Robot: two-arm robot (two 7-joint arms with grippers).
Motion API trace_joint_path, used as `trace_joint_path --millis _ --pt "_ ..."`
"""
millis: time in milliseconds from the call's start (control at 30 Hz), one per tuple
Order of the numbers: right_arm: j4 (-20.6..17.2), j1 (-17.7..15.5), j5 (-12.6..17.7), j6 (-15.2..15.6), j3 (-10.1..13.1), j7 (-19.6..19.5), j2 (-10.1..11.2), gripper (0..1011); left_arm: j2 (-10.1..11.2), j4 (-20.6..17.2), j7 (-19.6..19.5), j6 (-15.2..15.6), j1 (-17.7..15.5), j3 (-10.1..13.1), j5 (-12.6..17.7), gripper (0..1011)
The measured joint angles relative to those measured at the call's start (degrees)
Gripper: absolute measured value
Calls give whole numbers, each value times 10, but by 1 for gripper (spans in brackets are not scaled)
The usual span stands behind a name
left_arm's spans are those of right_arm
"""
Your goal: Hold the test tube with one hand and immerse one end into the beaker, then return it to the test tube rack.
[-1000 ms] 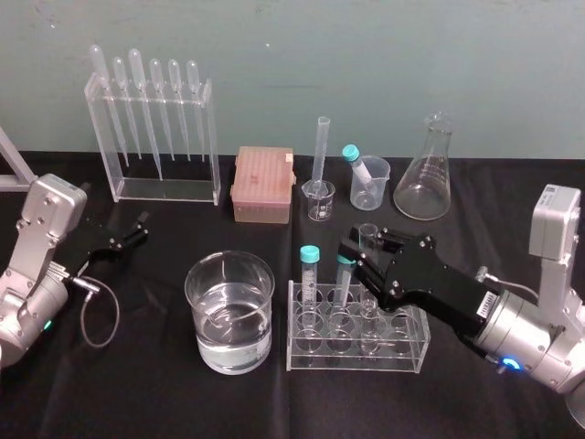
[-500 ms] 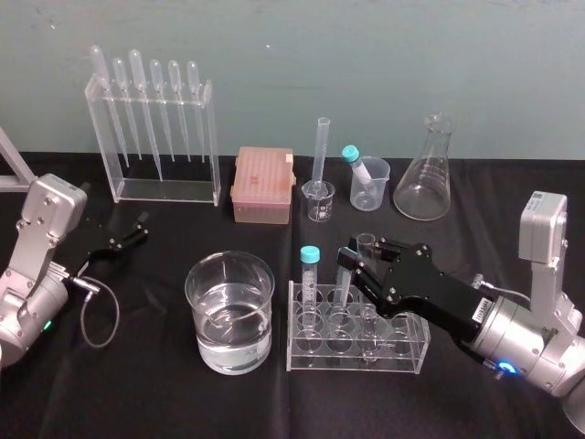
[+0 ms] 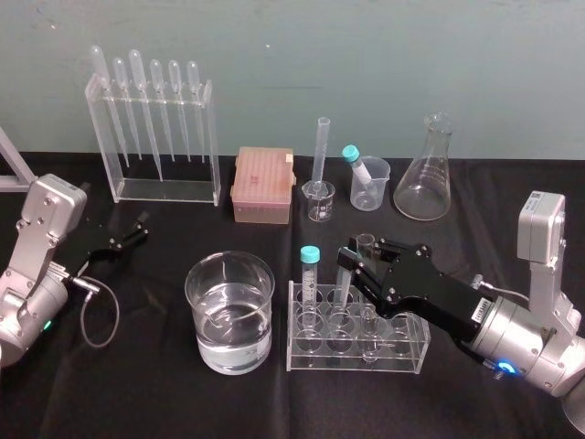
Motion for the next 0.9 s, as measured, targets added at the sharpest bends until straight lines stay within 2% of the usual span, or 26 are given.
trace_joint_path --millis 133,267,400,433,467,533,733,767,800,833,900 --pt "0 0 0 0 0 0 0 227 0 0 0 0 0 0 0 1000" --pt "0 0 -1 -1 0 0 0 302 0 0 0 0 0 0 0 1000" --pt "-1 -1 -1 -2 1 0 1 420 0 0 0 0 0 0 0 1000" --pt "-1 -1 -1 -2 1 0 1 482 0 0 0 0 0 0 0 1000" --pt "-1 -1 -1 -2 1 0 1 490 0 0 0 0 0 0 0 1000" --pt "-1 -1 -1 -2 1 0 1 580 0 0 0 0 0 0 0 1000" --pt "-1 -1 -1 -2 1 0 1 741 0 0 0 0 0 0 0 1000" --pt "-1 -1 -1 -2 1 0 1 799 0 0 0 0 0 0 0 1000" --pt "-1 -1 -1 -2 1 0 1 799 0 0 0 0 0 0 0 1000" --pt "-1 -1 -1 -2 1 0 1 854 0 0 0 0 0 0 0 1000" --pt "-1 -1 -1 -2 1 0 1 882 0 0 0 0 0 0 0 1000"
